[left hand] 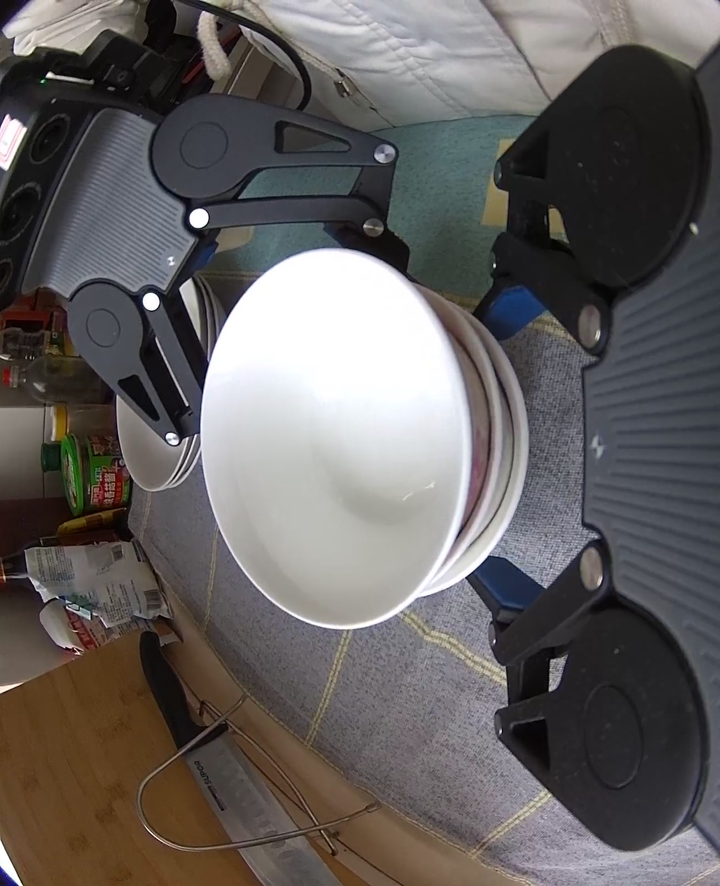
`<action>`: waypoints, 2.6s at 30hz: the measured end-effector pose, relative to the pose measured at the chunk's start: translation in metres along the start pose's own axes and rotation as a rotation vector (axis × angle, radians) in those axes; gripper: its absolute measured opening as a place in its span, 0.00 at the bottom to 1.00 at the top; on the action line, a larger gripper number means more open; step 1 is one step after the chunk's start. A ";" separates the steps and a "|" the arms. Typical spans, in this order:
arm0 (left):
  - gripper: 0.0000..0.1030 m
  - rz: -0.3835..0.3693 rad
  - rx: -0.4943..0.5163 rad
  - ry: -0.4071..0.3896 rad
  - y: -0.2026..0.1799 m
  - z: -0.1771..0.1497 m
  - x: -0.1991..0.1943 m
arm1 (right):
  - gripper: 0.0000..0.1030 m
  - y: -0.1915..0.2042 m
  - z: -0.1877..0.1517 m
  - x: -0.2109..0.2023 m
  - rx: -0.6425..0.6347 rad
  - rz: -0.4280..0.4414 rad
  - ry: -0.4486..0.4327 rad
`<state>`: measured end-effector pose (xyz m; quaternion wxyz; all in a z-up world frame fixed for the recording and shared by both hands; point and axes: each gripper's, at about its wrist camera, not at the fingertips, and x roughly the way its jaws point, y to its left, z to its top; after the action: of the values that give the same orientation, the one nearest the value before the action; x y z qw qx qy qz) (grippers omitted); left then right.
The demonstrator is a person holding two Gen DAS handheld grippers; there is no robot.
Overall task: Organize plates and bowls
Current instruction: 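Lift the bowl stack off the mat with both tools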
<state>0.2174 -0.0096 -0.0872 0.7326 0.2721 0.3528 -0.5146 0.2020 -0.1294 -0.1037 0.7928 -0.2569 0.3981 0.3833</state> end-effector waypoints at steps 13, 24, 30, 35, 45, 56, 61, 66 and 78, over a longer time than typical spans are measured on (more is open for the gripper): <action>0.80 -0.030 0.002 0.001 0.002 0.000 0.001 | 0.81 -0.002 0.003 0.000 0.016 0.015 0.009; 0.80 -0.023 0.004 -0.006 0.000 0.000 0.001 | 0.81 0.001 0.004 0.001 0.017 -0.002 0.022; 0.80 -0.026 0.005 -0.024 -0.001 -0.004 -0.001 | 0.81 0.003 0.006 0.002 0.012 -0.012 0.032; 0.79 -0.039 0.024 -0.022 -0.001 -0.004 -0.002 | 0.81 0.004 0.005 0.001 0.018 -0.018 0.028; 0.80 -0.030 0.071 -0.025 -0.003 -0.004 -0.002 | 0.81 0.001 0.005 0.001 0.025 -0.013 0.032; 0.80 -0.037 0.054 -0.031 -0.002 -0.005 -0.002 | 0.81 0.000 0.007 0.001 0.021 -0.009 0.039; 0.80 -0.042 0.056 -0.023 -0.001 -0.003 -0.002 | 0.82 0.001 0.006 0.001 0.019 -0.010 0.038; 0.80 -0.043 0.060 -0.018 0.000 -0.001 -0.001 | 0.82 0.002 0.006 0.002 0.018 -0.017 0.038; 0.80 -0.043 0.040 -0.022 0.003 -0.001 -0.002 | 0.82 0.006 0.004 0.000 0.032 -0.037 0.028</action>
<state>0.2192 -0.0068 -0.0866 0.7197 0.2734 0.3403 -0.5399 0.1985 -0.1230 -0.1020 0.7982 -0.2569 0.4105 0.3583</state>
